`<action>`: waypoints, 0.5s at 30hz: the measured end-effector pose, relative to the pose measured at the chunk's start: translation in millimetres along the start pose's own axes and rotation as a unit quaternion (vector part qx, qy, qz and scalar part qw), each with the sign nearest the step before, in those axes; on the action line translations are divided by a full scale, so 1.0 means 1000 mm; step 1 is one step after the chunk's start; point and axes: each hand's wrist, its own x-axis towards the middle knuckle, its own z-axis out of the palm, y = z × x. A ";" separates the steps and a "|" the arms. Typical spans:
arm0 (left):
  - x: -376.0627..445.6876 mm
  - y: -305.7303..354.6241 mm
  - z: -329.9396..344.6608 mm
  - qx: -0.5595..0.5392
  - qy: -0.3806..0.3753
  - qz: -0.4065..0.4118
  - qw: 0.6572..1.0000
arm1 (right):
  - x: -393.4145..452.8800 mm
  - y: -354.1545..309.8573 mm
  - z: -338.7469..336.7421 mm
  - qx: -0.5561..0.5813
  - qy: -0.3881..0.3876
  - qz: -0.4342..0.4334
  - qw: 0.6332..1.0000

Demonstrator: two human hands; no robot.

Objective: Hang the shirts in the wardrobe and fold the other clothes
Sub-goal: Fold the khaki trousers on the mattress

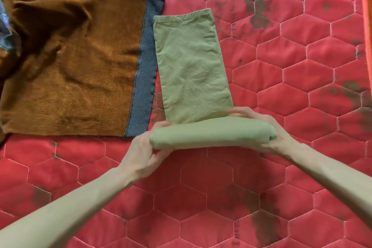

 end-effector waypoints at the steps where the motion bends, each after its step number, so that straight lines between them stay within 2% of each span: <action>1: -0.001 0.005 0.003 -0.030 0.034 -0.052 0.998 | -0.002 -0.007 0.000 0.040 0.016 0.047 0.998; 2: 0.000 0.007 0.006 -0.054 0.068 -0.103 0.991 | -0.002 -0.010 0.005 0.050 0.050 0.045 0.996; 3: 0.001 0.009 0.009 -0.080 0.091 -0.150 0.981 | -0.004 -0.015 0.008 0.133 0.096 0.090 0.982; 4: 0.004 0.012 0.012 -0.114 0.099 -0.180 0.972 | -0.003 -0.014 0.016 0.168 0.137 0.123 0.969; 7: 0.015 0.013 0.024 -0.173 0.103 -0.224 0.954 | 0.018 -0.020 0.039 0.160 0.261 0.203 0.930; 11: 0.040 0.021 0.032 -0.116 0.155 -0.281 0.940 | 0.051 -0.014 0.061 0.031 0.305 0.286 0.908; 15: 0.048 0.028 0.042 -0.019 0.183 -0.320 0.929 | 0.059 -0.007 0.069 -0.024 0.314 0.297 0.901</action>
